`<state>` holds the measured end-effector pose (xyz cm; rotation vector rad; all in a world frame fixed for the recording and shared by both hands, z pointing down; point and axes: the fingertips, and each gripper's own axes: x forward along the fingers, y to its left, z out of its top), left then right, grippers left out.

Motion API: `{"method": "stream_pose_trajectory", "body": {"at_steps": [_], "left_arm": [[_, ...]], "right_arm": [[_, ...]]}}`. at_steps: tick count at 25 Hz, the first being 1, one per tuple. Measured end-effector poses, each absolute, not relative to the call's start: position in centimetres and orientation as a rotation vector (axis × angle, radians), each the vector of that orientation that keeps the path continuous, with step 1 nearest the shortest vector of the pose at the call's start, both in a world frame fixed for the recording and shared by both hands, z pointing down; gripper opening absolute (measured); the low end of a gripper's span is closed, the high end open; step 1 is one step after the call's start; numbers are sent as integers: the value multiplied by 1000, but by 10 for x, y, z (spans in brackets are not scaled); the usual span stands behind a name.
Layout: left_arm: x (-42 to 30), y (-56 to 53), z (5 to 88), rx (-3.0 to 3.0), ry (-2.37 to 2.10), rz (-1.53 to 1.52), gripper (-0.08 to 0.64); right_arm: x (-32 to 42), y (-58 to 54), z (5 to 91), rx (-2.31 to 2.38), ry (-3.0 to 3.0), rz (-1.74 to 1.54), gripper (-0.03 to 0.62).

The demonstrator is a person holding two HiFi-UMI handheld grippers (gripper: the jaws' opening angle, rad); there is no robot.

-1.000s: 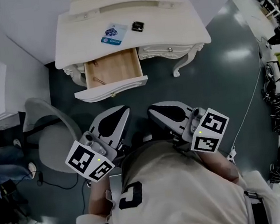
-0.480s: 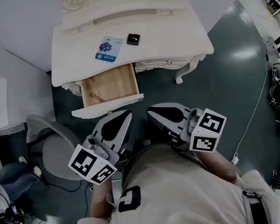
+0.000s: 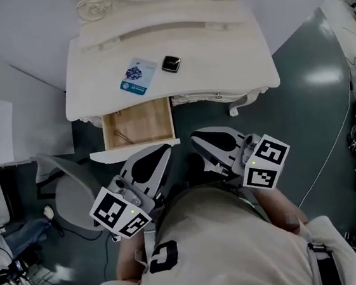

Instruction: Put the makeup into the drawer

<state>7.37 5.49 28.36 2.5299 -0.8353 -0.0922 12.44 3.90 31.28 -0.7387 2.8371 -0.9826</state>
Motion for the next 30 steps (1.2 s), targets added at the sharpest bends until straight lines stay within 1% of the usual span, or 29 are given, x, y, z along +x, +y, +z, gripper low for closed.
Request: {"method": "stream_pose_trajectory", "body": {"at_steps": [10, 17, 18, 19, 23, 30], "left_arm": [[92, 3, 288, 2487, -987, -84, 57], [78, -15, 289, 2472, -1022, -108, 57], [75, -18, 290, 2474, -1010, -111, 57], [72, -21, 291, 2477, -996, -115, 57], [59, -38, 300, 2474, -914, -129, 57], [46, -66, 307, 2479, -783, -137, 57]], "right_arm": [[152, -42, 332, -674, 2949, -927, 29], [144, -79, 344, -745, 3025, -798, 33], [141, -84, 346, -758, 3031, -785, 100], [138, -89, 349, -775, 3039, -778, 255], [125, -113, 366, -896, 3093, -703, 292], [109, -155, 401, -986, 3193, -671, 314]]}}
